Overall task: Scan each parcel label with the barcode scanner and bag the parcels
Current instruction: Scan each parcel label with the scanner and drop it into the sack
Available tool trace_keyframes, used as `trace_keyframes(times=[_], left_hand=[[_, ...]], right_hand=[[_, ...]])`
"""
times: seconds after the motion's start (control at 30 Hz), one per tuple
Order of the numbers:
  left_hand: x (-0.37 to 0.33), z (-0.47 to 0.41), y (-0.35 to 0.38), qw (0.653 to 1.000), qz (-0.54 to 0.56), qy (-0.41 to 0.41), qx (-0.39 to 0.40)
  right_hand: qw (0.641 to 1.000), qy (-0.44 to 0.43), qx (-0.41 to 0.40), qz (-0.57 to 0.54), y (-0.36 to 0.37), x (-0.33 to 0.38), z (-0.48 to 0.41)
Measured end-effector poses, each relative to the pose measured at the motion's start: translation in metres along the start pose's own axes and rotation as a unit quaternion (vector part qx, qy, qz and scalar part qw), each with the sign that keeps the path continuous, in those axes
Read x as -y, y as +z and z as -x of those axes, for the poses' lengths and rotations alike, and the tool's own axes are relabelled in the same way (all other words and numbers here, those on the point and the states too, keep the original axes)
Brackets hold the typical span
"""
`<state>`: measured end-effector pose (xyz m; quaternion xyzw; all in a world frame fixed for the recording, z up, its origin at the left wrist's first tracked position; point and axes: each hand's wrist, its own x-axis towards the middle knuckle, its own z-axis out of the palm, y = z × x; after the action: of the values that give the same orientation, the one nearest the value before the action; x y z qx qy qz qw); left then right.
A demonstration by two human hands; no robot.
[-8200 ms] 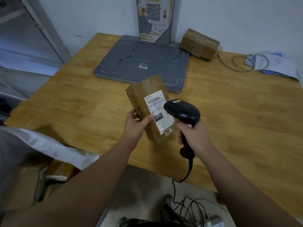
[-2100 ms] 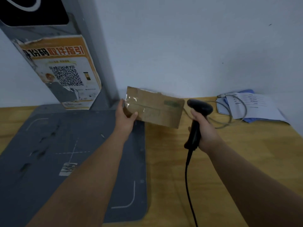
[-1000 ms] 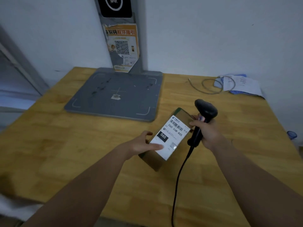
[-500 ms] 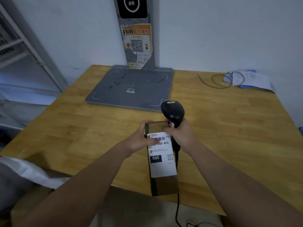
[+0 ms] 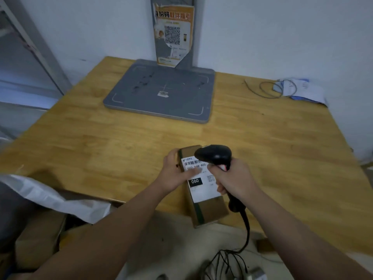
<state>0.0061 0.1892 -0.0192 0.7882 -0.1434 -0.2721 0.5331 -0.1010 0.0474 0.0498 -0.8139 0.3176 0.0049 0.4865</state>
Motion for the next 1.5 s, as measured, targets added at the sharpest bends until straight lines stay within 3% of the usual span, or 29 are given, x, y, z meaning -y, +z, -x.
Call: trace_keyframes(times=[0.17,0.3,0.53,0.7,0.93,1.17,1.5], left_hand=[[0.009,0.01,-0.006,0.992,0.027,-0.115,0.052],[0.015,0.018,0.007,0.962,0.108,-0.218,0.123],[0.013,0.012,0.029,0.932,0.223,-0.243,0.149],[0.008,0.014,0.036,0.953,0.177,-0.206,0.134],[-0.004,0.014,-0.01,0.989,0.131,-0.068,-0.004],[-0.001,0.016,-0.047,0.989,0.12,-0.055,-0.063],[0.005,0.018,-0.062,0.99,0.107,-0.049,-0.082]], right_hand=[[0.999,0.034,-0.031,-0.022,0.026,-0.017,0.03],[0.99,0.033,-0.086,-0.103,0.045,-0.032,0.04],[0.96,0.024,-0.121,-0.251,0.048,-0.054,0.056],[0.954,0.022,-0.136,-0.266,0.045,-0.052,0.058],[0.966,-0.038,-0.149,-0.208,0.042,-0.019,0.055],[0.971,-0.07,-0.091,-0.21,0.066,0.003,0.062],[0.963,-0.07,-0.106,-0.237,0.074,0.009,0.068]])
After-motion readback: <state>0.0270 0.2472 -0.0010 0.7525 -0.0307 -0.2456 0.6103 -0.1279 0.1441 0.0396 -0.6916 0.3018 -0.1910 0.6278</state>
